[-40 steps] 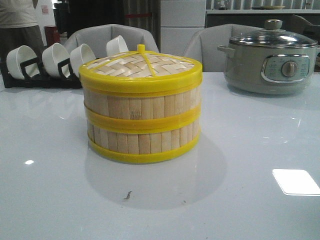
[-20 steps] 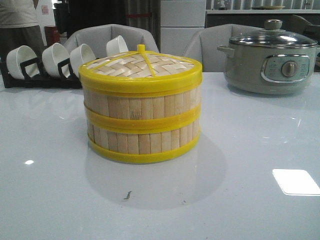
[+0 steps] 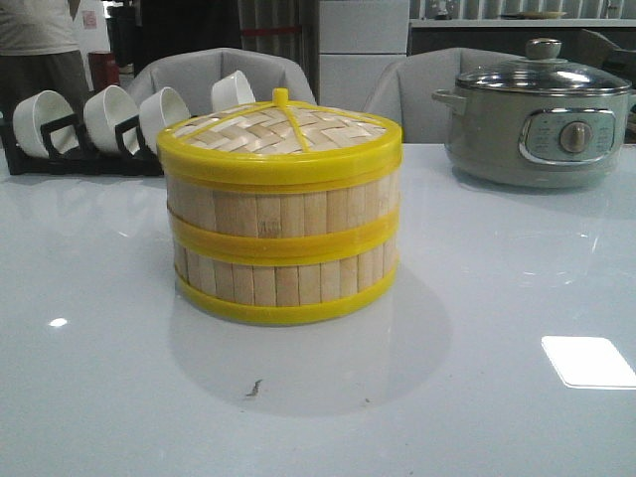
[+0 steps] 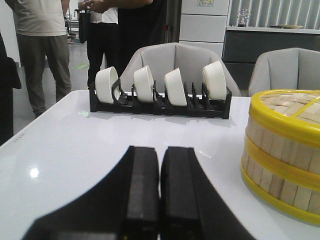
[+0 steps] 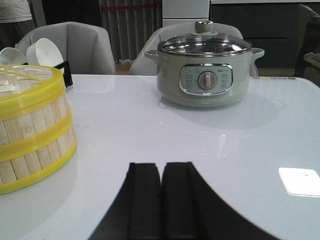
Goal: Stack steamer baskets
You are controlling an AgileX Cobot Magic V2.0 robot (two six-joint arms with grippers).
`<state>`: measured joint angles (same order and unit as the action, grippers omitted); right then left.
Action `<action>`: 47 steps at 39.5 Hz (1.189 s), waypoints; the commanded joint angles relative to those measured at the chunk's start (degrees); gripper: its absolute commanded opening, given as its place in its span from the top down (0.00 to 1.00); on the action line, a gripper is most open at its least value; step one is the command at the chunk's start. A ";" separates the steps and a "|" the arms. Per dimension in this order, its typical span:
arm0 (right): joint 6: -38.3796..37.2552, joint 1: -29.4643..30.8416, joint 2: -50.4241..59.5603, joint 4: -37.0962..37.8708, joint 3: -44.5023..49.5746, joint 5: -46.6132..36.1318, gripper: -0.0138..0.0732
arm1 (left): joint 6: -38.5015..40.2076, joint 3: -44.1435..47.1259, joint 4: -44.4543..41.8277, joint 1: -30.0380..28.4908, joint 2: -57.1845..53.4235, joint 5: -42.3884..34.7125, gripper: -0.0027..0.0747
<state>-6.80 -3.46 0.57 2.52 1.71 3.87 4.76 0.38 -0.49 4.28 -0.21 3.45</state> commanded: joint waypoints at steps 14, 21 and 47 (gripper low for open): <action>-0.20 0.01 1.21 0.08 -0.87 -4.65 0.78 | 0.10 0.07 0.06 -0.17 -0.79 -5.21 0.84; -0.20 0.01 1.21 -0.05 -0.82 -5.11 0.78 | 0.10 0.07 0.06 -0.17 -0.79 -5.21 0.84; 8.53 0.01 1.21 -8.12 -0.82 -5.94 0.78 | 0.10 0.07 0.06 -0.17 -0.79 -5.21 0.84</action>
<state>1.29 -3.46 0.57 -5.31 1.71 3.87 4.76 0.38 -0.49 4.28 -0.21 3.45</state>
